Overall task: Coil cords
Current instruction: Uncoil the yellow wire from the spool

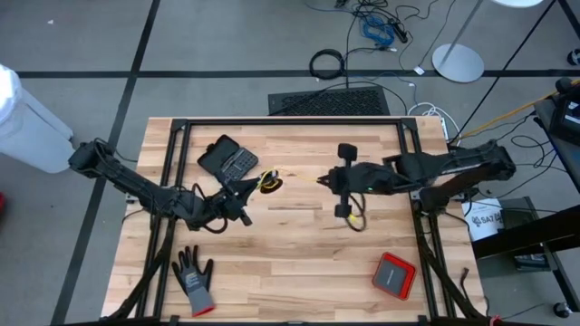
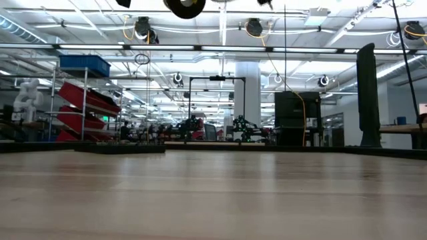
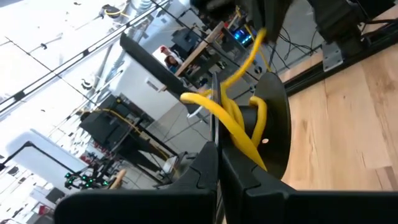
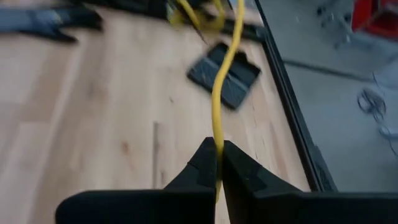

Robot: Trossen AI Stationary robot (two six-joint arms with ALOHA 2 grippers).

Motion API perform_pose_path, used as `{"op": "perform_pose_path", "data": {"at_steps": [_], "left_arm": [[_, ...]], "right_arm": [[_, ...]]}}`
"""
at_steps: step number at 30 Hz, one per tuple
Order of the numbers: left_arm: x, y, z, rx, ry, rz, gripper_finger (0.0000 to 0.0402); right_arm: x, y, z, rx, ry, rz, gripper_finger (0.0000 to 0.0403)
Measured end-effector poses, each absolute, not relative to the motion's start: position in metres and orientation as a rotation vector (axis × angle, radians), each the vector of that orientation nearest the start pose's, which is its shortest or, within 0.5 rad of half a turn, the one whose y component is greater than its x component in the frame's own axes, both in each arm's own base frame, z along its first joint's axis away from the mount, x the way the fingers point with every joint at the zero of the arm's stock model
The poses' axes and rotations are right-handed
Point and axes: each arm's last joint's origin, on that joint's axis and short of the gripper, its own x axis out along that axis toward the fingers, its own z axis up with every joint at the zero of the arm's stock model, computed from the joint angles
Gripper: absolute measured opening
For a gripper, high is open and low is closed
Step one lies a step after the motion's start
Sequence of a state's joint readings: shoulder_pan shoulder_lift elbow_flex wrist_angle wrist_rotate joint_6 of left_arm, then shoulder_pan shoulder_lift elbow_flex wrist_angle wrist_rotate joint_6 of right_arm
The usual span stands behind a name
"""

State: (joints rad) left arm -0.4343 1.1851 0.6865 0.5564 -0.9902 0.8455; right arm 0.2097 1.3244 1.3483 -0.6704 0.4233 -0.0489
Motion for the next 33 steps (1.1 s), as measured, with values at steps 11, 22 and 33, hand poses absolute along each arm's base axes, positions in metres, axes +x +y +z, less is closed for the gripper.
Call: {"op": "perform_pose_path", "data": {"at_steps": [11, 22, 33], "left_arm": [[0.234, -0.079, 0.286, 0.818, 0.273, 0.637, 0.0002], [0.234, -0.075, 0.289, 0.780, 0.268, 0.699, 0.0002], [0.235, -0.078, 0.298, 0.702, 0.116, 0.595, 0.0002]], "right_arm": [[0.268, 0.085, 0.387, -0.335, 0.416, -0.028, 0.0000], [0.282, 0.100, 0.387, -0.332, 0.321, 0.119, 0.0000], [0.325, 0.086, 0.353, -0.361, 0.404, 0.077, 0.0000]]}}
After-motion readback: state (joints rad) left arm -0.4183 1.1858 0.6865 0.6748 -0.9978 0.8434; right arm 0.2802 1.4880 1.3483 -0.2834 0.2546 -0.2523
